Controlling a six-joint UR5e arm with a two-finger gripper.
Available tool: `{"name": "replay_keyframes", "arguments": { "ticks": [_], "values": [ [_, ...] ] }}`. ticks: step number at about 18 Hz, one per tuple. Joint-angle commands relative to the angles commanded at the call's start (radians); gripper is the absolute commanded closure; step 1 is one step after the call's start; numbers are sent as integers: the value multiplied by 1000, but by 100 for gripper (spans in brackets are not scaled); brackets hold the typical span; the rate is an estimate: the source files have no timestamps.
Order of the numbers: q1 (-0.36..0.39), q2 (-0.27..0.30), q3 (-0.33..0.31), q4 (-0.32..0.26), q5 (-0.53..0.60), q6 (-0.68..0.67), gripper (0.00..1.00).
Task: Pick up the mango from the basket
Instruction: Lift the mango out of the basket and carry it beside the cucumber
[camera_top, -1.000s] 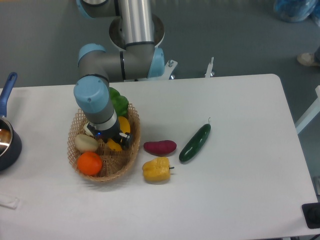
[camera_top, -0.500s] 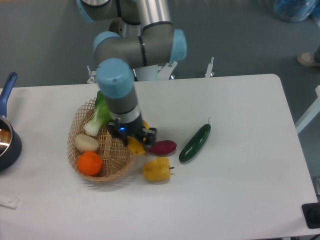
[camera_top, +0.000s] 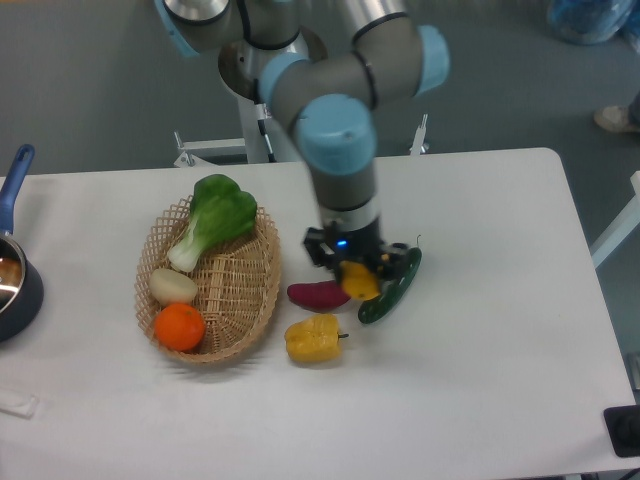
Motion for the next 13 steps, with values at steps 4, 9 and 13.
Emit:
{"name": "replay_keyframes", "arguments": {
  "ticks": [4,9,13],
  "values": [
    [84,-35,8,0,-23,176,88],
    [117,-104,69,-3,-9,221,88],
    [141,-127,87,-5,-5,337,88]
  ]
}}
